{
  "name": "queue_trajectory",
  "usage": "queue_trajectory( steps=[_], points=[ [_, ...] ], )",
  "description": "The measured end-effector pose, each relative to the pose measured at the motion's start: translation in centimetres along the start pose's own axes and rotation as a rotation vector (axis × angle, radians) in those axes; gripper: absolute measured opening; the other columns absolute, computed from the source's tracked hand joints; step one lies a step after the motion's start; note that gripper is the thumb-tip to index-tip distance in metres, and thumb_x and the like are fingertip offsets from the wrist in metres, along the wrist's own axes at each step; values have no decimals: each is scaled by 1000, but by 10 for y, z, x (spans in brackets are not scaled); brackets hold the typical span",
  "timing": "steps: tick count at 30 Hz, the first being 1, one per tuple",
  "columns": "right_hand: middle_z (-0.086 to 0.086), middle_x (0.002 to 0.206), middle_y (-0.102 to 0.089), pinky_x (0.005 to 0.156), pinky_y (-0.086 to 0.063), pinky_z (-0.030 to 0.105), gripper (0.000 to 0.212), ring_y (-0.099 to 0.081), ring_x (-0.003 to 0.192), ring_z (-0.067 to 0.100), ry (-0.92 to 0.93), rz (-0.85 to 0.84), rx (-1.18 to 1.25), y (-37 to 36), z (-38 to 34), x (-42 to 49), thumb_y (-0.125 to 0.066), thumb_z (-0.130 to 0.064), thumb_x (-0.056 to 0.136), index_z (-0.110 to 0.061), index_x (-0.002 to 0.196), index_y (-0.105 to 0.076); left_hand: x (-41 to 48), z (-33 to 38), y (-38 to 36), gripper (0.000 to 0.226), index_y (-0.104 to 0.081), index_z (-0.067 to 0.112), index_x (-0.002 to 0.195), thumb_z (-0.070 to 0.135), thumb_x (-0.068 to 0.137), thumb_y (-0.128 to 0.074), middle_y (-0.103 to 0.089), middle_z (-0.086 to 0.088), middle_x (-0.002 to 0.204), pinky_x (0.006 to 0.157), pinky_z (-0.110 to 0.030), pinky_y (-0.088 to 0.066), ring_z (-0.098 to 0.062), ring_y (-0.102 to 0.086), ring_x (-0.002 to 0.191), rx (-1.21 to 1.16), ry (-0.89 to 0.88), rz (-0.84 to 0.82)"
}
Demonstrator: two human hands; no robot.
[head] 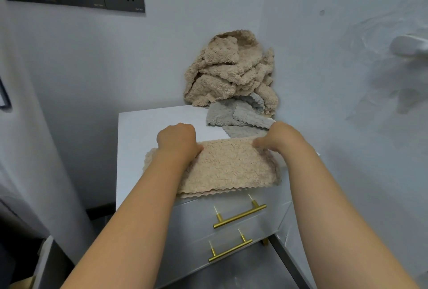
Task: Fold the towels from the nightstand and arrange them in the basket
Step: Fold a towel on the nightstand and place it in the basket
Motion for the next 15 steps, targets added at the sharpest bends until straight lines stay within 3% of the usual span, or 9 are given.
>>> queue_trajectory(
  steps=[3, 7, 8, 10, 12, 14, 15],
  points=[
    [6, 87, -55, 80, -49, 34, 44, -58, 91, 27, 40, -172, -173, -11, -7, -13, -67, -45, 84, -7, 88, -45, -1, -4, -5, 26, -55, 14, 97, 39, 90, -58, -52, -1, 90, 65, -28, -38, -21, -47, 82, -34, 47, -80],
    [2, 75, -53, 60, -40, 25, 30, -51, 70, 17, 112, -174, -116, -15, -13, -18, -68, -31, 86, -7, 78, -52, -1, 3, -15, 37, -51, 12, 78, 47, 89, -57, -53, -1, 86, 70, -29, -39, -19, -50, 82, -123, -67, -280],
    [4, 83, -59, 62, -42, 26, 24, -53, 72, 17, 125, -180, -77, -18, -14, -18, -69, -27, 86, -6, 84, -57, -1, 7, -16, 36, -57, 12, 84, 48, 89, -57, -57, -2, 94, 73, -29, -40, -19, -52, 87, -173, -110, -311],
    [10, 106, -63, 76, -48, 30, 28, -60, 93, 24, 151, -149, 0, -18, -17, -18, -67, -19, 86, -3, 108, -61, -3, 11, -15, 44, -60, 14, 115, 48, 88, -59, -57, -2, 118, 83, -28, -40, -19, -53, 107, -282, -158, -339],
    [9, 98, -61, 70, -48, 32, 15, -58, 95, 29, 217, -57, 75, -12, -22, -15, -63, -10, 85, -8, 99, -60, -5, 13, -13, 56, -52, 19, 131, 47, 85, -64, -51, -1, 131, 94, -29, -38, -19, -49, 119, -366, -178, -338],
    [2, 84, -50, 60, -38, 29, 11, -50, 86, 24, 267, 59, 208, 1, -25, -14, -60, -7, 85, -12, 85, -50, -4, 13, -16, 58, -52, 22, 131, 46, 80, -70, -53, -2, 127, 90, -29, -41, -18, -52, 111, -464, -171, -360],
    [0, 88, -47, 64, -36, 28, 14, -47, 87, 22, 278, 117, 283, 10, -25, -13, -60, -8, 86, -13, 92, -49, -5, 15, -20, 56, -55, 22, 128, 43, 79, -72, -57, -3, 120, 84, -28, -45, -18, -56, 102, -538, -164, -409]
  ],
)
Point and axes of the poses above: each hand's wrist, its own x-axis towards the middle knuckle, its own y-axis out of the back of the hand, z = x × y, the point moved 9 cm from there along x, towards the middle knuckle
